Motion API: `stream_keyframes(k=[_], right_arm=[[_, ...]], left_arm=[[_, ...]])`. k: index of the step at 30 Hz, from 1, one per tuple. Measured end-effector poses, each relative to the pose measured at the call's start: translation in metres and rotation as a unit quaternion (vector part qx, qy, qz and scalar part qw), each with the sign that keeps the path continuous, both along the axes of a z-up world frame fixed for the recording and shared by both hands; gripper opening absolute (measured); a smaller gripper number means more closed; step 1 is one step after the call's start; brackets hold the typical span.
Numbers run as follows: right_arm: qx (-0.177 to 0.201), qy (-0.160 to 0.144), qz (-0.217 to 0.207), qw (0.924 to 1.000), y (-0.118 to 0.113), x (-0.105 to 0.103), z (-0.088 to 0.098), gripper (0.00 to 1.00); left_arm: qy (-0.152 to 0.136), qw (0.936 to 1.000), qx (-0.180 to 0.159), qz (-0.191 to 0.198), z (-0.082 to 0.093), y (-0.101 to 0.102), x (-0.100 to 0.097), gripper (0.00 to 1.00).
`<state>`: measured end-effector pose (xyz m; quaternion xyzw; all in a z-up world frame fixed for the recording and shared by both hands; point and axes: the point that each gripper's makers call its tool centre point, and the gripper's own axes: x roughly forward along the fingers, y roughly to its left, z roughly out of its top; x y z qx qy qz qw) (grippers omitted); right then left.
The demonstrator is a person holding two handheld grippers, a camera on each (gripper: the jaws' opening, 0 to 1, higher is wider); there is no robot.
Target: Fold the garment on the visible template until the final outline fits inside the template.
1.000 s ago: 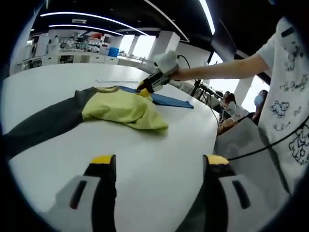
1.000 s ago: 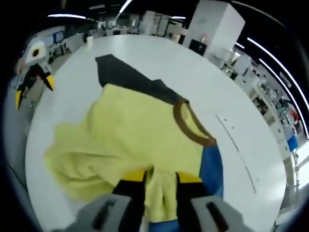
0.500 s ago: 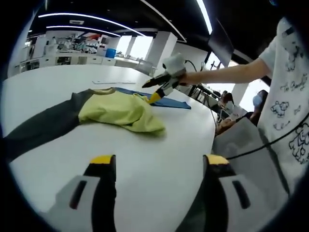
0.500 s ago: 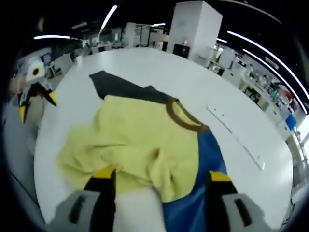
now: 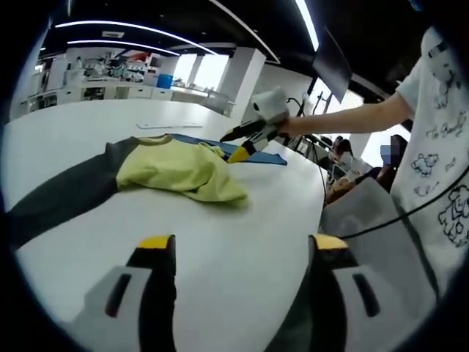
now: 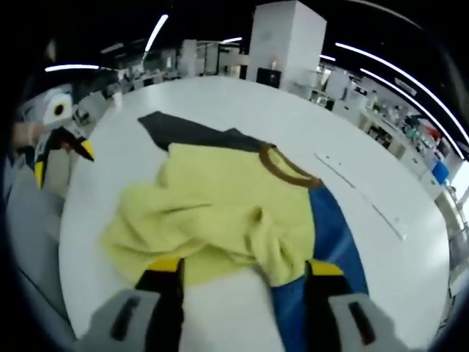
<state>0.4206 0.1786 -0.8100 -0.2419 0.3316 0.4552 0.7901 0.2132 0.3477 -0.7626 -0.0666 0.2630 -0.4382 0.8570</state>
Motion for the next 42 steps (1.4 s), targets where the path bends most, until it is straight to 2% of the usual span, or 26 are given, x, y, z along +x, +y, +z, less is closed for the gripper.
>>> stream_keyframes(k=[3,12,16,22,27,31,33,38,40,42], right_arm=[[-0.001,0.014,0.003,0.9999,0.005,-0.013,-0.006,0.59],[-0.005,0.039,-0.01,0.9992,0.006,-0.013,-0.023,0.42],[0.001,0.055,-0.032,0.998,0.007,-0.01,-0.029,0.27],[0.006,0.053,-0.057,0.997,0.007,-0.005,-0.032,0.17],[-0.006,0.043,-0.057,0.9974,0.005,-0.001,-0.036,0.0],[-0.012,0.038,-0.059,0.9975,0.004,0.0,-0.036,0.0],[-0.007,0.049,-0.068,0.9964,0.003,-0.005,-0.034,0.0],[0.007,0.051,-0.076,0.9958,-0.004,-0.014,-0.025,0.0],[0.013,0.051,-0.079,0.9955,-0.004,-0.022,-0.017,0.0],[0.016,0.053,-0.083,0.995,-0.009,-0.028,-0.015,0.0]], left_arm=[[0.001,1.0,-0.001,0.002,0.0,0.001,-0.002,0.71],[0.002,0.9999,-0.002,0.013,-0.001,0.007,-0.005,0.71],[0.005,0.9998,-0.001,0.019,-0.003,0.011,-0.007,0.7],[0.009,0.9997,-0.001,0.023,-0.005,0.012,-0.01,0.7],[0.009,0.9996,-0.004,0.026,-0.005,0.012,-0.01,0.7],[0.009,0.9996,-0.004,0.025,-0.005,0.012,-0.01,0.7],[0.008,0.9997,-0.003,0.024,-0.005,0.012,-0.01,0.7],[0.004,0.9997,-0.005,0.022,-0.003,0.011,-0.01,0.7],[0.004,0.9998,-0.006,0.021,-0.003,0.009,-0.01,0.7],[0.002,0.9998,-0.006,0.019,-0.003,0.007,-0.011,0.7]])
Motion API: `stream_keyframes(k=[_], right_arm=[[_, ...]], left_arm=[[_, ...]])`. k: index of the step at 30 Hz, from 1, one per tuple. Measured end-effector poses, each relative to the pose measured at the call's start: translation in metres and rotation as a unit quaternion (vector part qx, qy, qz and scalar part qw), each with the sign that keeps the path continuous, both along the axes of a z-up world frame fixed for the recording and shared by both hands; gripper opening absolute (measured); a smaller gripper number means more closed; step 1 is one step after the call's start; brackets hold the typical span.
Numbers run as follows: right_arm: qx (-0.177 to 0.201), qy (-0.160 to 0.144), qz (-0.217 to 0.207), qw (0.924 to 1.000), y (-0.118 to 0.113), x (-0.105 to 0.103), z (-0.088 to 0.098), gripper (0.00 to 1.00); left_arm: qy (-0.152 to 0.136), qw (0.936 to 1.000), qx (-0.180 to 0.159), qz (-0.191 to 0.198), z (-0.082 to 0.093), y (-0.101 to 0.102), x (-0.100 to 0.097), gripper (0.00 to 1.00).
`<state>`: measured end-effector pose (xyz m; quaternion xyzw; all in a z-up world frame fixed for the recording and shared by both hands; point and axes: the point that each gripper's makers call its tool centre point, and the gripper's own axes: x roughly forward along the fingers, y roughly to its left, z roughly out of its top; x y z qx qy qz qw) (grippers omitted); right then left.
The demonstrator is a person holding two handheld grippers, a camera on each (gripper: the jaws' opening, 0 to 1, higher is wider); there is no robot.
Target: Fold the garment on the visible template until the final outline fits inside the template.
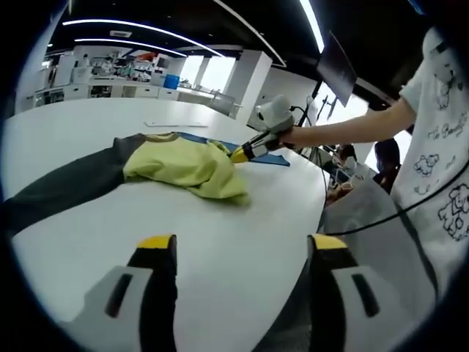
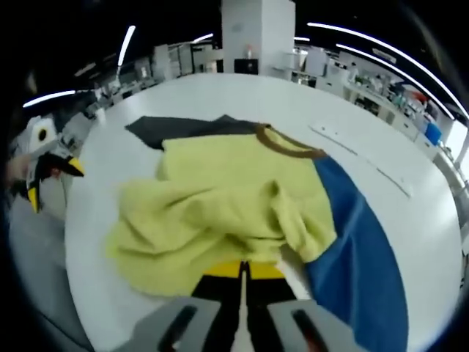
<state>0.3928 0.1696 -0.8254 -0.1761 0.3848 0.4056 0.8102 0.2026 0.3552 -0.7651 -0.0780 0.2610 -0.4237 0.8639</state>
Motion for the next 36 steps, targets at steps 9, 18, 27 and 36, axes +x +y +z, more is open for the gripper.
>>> stream_keyframes(k=[9,18,27,36], right_arm=[[0.007,0.012,-0.037,0.9992,-0.033,-0.038,-0.001,0.0],[0.026,0.025,-0.097,0.9946,-0.07,-0.079,-0.007,0.0],[0.036,0.043,-0.125,0.9906,-0.088,-0.111,-0.013,0.0],[0.036,0.062,-0.137,0.988,-0.096,-0.134,-0.019,0.0]], left_arm=[[-0.003,0.9999,-0.004,-0.011,0.001,-0.007,-0.002,0.69],[-0.004,0.9995,-0.003,-0.031,0.002,-0.016,-0.003,0.69],[-0.005,0.9989,-0.002,-0.046,0.003,-0.024,-0.002,0.68],[-0.001,0.9988,-0.001,-0.049,-0.001,-0.029,-0.001,0.66]])
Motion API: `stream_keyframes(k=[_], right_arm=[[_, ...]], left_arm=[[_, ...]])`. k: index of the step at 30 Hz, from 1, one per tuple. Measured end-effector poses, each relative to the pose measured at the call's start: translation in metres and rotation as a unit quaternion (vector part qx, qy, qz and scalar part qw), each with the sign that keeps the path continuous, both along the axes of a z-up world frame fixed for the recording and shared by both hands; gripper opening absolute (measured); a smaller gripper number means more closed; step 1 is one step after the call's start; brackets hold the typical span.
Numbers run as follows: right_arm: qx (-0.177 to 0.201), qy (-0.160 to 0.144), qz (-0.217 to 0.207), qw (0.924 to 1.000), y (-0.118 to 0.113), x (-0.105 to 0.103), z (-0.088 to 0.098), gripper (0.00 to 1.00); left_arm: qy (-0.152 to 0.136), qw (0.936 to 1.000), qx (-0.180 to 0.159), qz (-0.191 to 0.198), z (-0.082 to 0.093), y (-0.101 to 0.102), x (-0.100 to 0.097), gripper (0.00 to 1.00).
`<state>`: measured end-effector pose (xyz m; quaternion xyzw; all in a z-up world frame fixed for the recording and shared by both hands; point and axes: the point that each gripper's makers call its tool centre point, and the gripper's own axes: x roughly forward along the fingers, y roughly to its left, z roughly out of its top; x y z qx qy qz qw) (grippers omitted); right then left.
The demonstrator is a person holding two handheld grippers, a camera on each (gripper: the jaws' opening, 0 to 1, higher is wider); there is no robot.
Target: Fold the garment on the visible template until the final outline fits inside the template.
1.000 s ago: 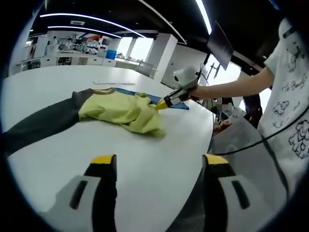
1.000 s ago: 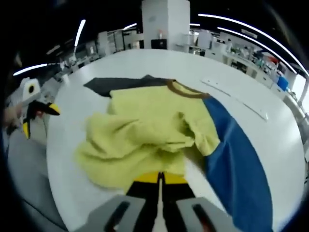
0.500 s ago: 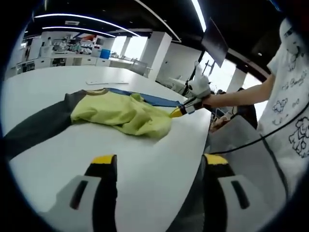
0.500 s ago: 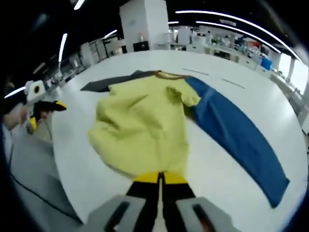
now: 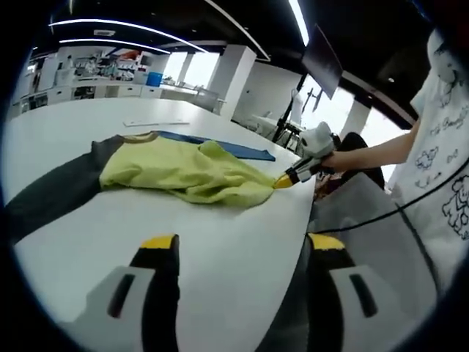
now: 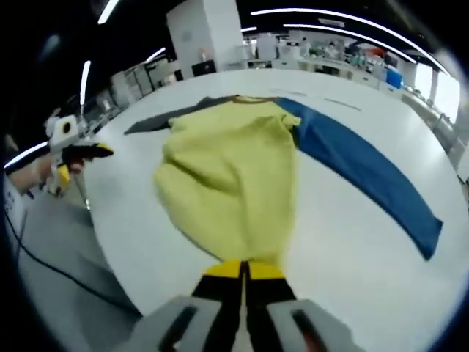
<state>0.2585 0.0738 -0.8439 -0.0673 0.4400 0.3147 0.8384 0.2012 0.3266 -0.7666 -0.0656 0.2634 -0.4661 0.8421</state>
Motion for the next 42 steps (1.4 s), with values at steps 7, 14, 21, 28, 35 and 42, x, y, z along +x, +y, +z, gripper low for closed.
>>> stream_keyframes(k=[7,14,21,28,35,42], right_arm=[[-0.007,-0.003,0.007,0.9999,0.005,-0.002,0.001,0.0],[-0.005,-0.009,0.016,0.9998,0.006,-0.004,0.005,0.0],[0.009,-0.032,0.001,0.9994,-0.003,-0.007,0.016,0.13],[0.005,-0.047,-0.034,0.9983,-0.017,0.002,0.014,0.41],[0.002,-0.044,-0.038,0.9983,-0.017,0.004,0.01,0.38],[0.008,-0.047,-0.049,0.9976,-0.016,0.011,0.01,0.38]], left_arm=[[-0.001,1.0,-0.002,0.004,0.0,-0.001,0.005,0.66],[0.0,1.0,-0.004,0.008,-0.001,-0.001,0.006,0.66],[0.001,0.9999,0.0,0.011,-0.005,0.005,0.013,0.66],[0.008,0.9997,0.007,0.024,-0.009,0.004,0.031,0.63],[0.002,0.9978,0.047,0.046,-0.024,-0.001,0.066,0.59],[0.037,0.9927,0.033,0.11,-0.036,-0.003,0.107,0.46]])
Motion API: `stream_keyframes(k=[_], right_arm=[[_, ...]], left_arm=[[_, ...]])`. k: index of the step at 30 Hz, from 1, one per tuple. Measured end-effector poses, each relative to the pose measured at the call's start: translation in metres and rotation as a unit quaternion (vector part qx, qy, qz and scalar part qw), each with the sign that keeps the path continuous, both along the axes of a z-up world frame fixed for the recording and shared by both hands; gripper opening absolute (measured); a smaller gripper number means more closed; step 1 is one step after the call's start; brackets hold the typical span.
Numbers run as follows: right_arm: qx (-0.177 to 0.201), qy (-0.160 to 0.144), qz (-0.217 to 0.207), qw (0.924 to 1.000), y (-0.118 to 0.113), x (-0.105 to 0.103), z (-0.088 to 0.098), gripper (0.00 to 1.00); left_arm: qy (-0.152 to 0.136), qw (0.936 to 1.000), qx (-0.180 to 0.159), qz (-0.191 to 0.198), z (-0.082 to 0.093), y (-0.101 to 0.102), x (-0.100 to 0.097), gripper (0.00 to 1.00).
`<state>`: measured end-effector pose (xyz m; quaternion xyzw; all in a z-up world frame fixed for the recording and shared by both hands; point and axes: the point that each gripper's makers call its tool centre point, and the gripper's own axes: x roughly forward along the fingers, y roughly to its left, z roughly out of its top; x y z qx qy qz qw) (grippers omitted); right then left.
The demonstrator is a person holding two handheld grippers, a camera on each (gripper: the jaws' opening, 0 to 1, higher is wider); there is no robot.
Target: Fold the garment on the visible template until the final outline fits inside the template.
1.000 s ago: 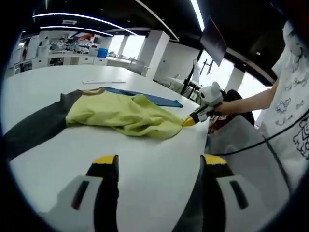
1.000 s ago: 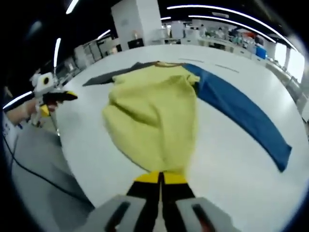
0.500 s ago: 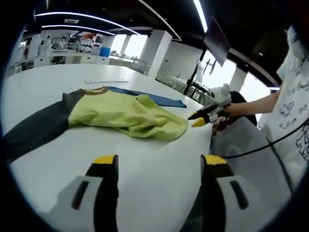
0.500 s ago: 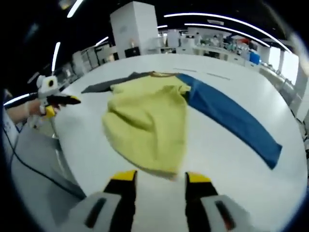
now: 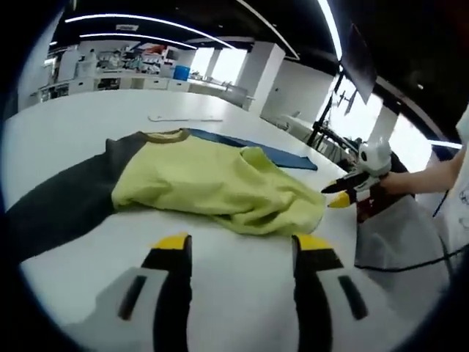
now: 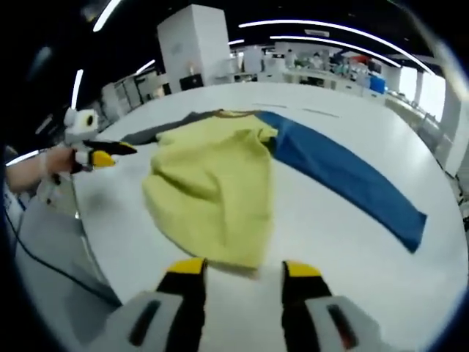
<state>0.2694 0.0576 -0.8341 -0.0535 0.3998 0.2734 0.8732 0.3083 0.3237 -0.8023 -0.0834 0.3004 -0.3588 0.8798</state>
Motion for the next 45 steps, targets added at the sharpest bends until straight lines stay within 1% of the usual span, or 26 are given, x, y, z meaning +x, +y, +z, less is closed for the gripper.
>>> stream_keyframes(k=[1,2,3,5,6,7,9,12,15,16,20,21,24,25,28,30,31,34,35,37,38,40,41,42,44,45], right_arm=[[0.0,0.001,0.001,1.0,0.001,0.0,0.0,0.38],[-0.001,0.001,0.004,1.0,0.002,0.0,0.0,0.38],[0.0,0.002,0.005,1.0,0.003,-0.001,-0.001,0.37],[0.0,0.003,0.004,1.0,0.003,-0.002,-0.002,0.37],[0.002,0.004,0.003,1.0,0.002,-0.001,-0.003,0.37],[0.003,0.005,0.001,1.0,0.002,-0.001,-0.004,0.37],[0.005,0.008,0.001,1.0,0.0,0.0,-0.008,0.37],[0.005,0.008,0.002,1.0,0.0,-0.001,-0.006,0.37],[0.009,0.008,-0.001,0.9999,0.001,0.0,-0.005,0.37],[0.011,0.007,-0.002,0.9999,0.001,0.0,-0.005,0.37],[0.014,0.007,-0.006,0.9999,-0.001,0.002,-0.006,0.36],[0.014,0.007,-0.006,0.9999,-0.001,0.002,-0.007,0.36],[0.017,0.009,-0.006,0.9998,0.0,0.001,-0.007,0.36],[0.017,0.009,-0.006,0.9998,0.001,0.001,-0.008,0.36],[0.017,0.01,-0.006,0.9998,0.002,-0.001,-0.007,0.36],[0.02,0.009,-0.006,0.9997,0.002,0.0,-0.007,0.36],[0.021,0.008,-0.007,0.9997,0.002,0.0,-0.006,0.36],[0.022,0.006,-0.008,0.9997,0.002,0.0,-0.005,0.35],[0.023,0.005,-0.008,0.9997,0.002,0.001,-0.005,0.35],[0.027,0.006,-0.009,0.9996,0.003,0.001,-0.004,0.33],[0.026,0.007,-0.008,0.9996,0.004,0.002,-0.005,0.32],[0.026,0.007,-0.007,0.9996,0.004,0.002,-0.005,0.31],[0.025,0.009,-0.006,0.9996,0.005,0.001,-0.006,0.3],[0.025,0.01,-0.004,0.9996,0.005,0.001,-0.007,0.3],[0.024,0.012,-0.001,0.9996,0.005,0.001,-0.009,0.27],[0.026,0.013,-0.001,0.9996,0.005,0.001,-0.009,0.25]], left_arm=[[0.005,0.9999,0.006,0.009,-0.002,0.0,0.005,0.43],[0.002,0.9999,0.01,0.006,-0.003,-0.001,0.007,0.41],[0.006,0.9999,0.014,0.006,-0.004,-0.003,0.008,0.38],[0.028,0.9995,-0.013,0.011,-0.007,-0.008,0.01,0.33],[0.039,0.9991,-0.006,0.016,-0.011,-0.007,0.011,0.31],[0.034,0.9993,-0.003,0.014,-0.012,-0.009,0.012,0.29],[0.035,0.9991,0.004,0.023,-0.016,-0.009,0.014,0.27],[0.057,0.9973,0.003,0.046,-0.029,-0.003,0.023,0.25],[0.055,0.9972,0.013,0.049,-0.03,-0.008,0.025,0.24],[0.051,0.9973,0.027,0.045,-0.033,-0.009,0.025,0.24],[0.05,0.9975,0.025,0.044,-0.033,-0.015,0.03,0.19],[0.051,0.9974,0.024,0.045,-0.032,-0.02,0.029,0.19],[0.05,0.9972,0.023,0.051,-0.032,-0.022,0.034,0.15],[0.051,0.997,0.023,0.053,-0.033,-0.023,0.035,0.13],[0.066,0.9953,0.027,0.065,-0.035,-0.022,0.034,0.0],[0.085,0.993,0.012,0.082,-0.035,-0.02,0.033,0.0],[0.089,0.9922,0.005,0.087,-0.034,-0.019,0.034,0.0],[0.079,0.9932,0.004,0.086,-0.027,-0.019,0.029,0.0],[0.071,0.9937,-0.008,0.087,-0.022,-0.019,0.03,0.0],[0.067,0.9936,-0.021,0.089,-0.01,-0.02,0.028,0.0],[0.058,0.9938,-0.027,0.091,-0.002,-0.019,0.029,0.0],[0.049,0.9939,-0.038,0.091,0.01,-0.019,0.029,0.0],[0.044,0.9939,-0.047,0.09,0.017,-0.019,0.034,0.0],[0.04,0.9939,-0.051,0.09,0.023,-0.019,0.034,0.0],[0.032,0.9938,-0.059,0.088,0.039,-0.026,0.038,0.0],[0.029,0.9939,-0.061,0.087,0.043,-0.027,0.039,0.0]])
